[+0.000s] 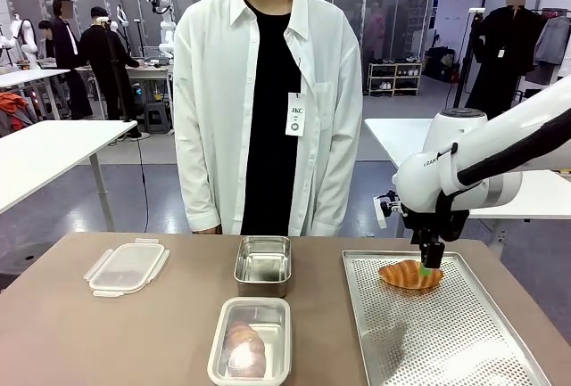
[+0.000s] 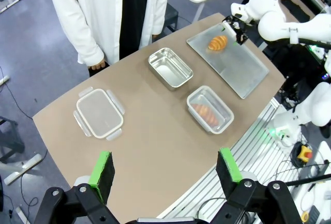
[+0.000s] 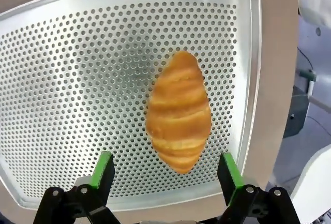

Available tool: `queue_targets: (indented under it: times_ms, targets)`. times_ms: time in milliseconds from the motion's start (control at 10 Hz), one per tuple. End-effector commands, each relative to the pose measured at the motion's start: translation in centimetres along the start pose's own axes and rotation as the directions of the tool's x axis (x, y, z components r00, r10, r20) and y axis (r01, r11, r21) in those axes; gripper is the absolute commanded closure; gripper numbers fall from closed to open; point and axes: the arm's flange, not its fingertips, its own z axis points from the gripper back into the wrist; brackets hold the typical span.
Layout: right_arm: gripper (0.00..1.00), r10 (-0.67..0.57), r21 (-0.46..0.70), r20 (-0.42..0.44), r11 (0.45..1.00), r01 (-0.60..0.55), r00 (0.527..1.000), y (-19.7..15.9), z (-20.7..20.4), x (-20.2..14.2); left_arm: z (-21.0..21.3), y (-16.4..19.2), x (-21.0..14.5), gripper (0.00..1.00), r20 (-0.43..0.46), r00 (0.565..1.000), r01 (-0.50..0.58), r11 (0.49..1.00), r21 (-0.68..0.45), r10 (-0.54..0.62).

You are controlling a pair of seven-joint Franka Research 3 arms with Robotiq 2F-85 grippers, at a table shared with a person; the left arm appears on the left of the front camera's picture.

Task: Place the bread into the airtight container.
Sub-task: Pick up a Butter Roll and place it into an empty Airtight Container.

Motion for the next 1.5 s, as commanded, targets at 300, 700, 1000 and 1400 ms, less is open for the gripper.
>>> queue_targets:
  times_ms: [300, 700, 1000, 1400]
  targets:
    - [0.0, -0.027, 0.034, 0.022, 0.999, 0.026, 0.999, -3.1, -2.7, 0.0, 0.0, -0.1, 0.0, 0.0, 0.002, 1.0, 0.008, 1.0, -0.007, -0.008]
    - [0.0, -0.058, 0.093, 0.006, 0.994, 0.057, 0.998, -4.6, -4.4, 0.1, 0.0, -0.1, 0.0, 0.0, 0.002, 1.0, 0.008, 1.0, -0.007, -0.008]
    - [0.0, -0.112, 0.164, -0.002, 0.98, 0.11, 0.994, -5.7, -7.0, -0.5, 0.0, -0.1, 0.0, 0.0, 0.002, 1.0, 0.008, 1.0, -0.007, -0.008]
    - [0.6, -0.109, 0.182, -0.014, 0.977, 0.11, 0.994, -5.7, -7.3, -0.7, 0.0, -0.1, 0.0, 0.0, 0.002, 1.0, 0.008, 1.0, -0.007, -0.008]
